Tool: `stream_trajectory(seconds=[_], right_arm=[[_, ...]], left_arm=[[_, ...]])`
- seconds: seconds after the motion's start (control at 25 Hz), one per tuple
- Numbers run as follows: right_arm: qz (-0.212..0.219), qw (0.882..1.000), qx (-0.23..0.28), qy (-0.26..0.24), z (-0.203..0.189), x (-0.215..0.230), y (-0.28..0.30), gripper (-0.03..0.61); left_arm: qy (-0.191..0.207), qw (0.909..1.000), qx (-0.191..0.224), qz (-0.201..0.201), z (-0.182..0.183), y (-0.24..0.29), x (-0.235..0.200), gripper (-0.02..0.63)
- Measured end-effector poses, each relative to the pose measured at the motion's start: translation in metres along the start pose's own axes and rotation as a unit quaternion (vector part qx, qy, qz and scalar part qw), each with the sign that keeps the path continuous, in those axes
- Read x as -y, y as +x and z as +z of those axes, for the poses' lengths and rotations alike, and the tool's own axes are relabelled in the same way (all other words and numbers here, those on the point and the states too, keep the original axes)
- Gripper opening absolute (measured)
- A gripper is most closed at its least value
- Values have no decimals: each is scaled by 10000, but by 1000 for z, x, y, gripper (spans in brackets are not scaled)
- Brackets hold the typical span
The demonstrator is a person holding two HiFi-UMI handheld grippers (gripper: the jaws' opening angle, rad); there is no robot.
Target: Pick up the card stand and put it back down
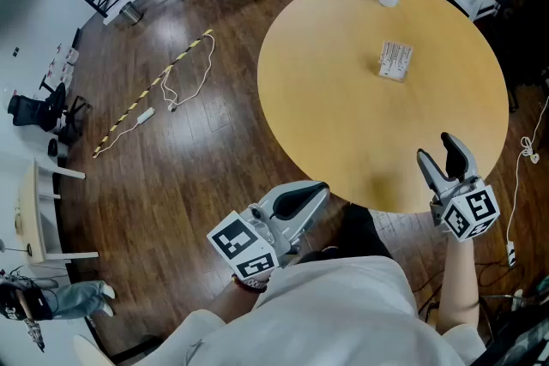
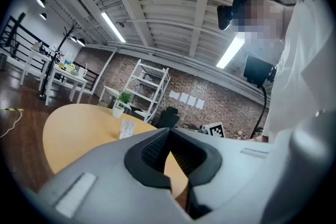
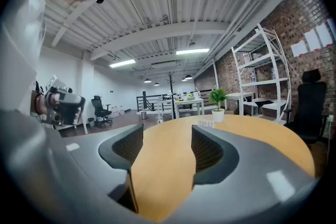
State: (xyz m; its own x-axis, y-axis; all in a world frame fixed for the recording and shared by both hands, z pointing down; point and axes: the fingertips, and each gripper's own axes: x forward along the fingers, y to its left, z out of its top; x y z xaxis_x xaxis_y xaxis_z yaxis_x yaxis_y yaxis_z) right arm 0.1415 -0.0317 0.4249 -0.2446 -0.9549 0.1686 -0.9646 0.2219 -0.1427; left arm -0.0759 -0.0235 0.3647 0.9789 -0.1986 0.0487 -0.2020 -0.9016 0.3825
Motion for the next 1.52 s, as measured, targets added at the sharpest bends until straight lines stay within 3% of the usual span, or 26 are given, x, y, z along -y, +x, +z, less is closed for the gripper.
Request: stream_trajectory(seconds=[0.2, 0.32, 0.48, 0.68, 0.8, 1.0, 1.12, 1.32, 1.52], right_arm=[[265, 9982, -540, -2, -24, 114, 94, 284], [478, 9948, -903, 41, -42, 163, 148, 285], [651, 9854, -1564, -197, -73, 210, 207, 285], [1490, 9574, -2273, -974, -109, 224, 254, 285], [1890, 9443, -2400, -1227, -119, 225, 271, 274], [2070, 9455, -2193, -1225, -119, 215, 295, 204], [2188, 9406, -2125, -1494, -129, 216, 305, 104], [2243, 9381, -2015, -1707, -112, 218, 293, 88], [2133, 9502, -1913, -1226, -84, 215, 257, 86]], left_arm=[[201, 9988, 423, 130, 58, 81, -52, 2], [270, 9974, 504, 443, 85, 114, -86, 2], [155, 9967, 307, 729, 79, 146, -125, 2], [-266, 9951, 70, 951, 58, 178, -157, 2], [-372, 9936, -14, 1064, 54, 191, -173, 2], [-499, 9913, -73, 1215, 46, 196, -190, 2], [-578, 9905, -127, 1241, 34, 204, -197, 2], [-680, 9904, -195, 1186, 37, 216, -184, 2], [-666, 9915, -216, 1100, 48, 212, -150, 2]])
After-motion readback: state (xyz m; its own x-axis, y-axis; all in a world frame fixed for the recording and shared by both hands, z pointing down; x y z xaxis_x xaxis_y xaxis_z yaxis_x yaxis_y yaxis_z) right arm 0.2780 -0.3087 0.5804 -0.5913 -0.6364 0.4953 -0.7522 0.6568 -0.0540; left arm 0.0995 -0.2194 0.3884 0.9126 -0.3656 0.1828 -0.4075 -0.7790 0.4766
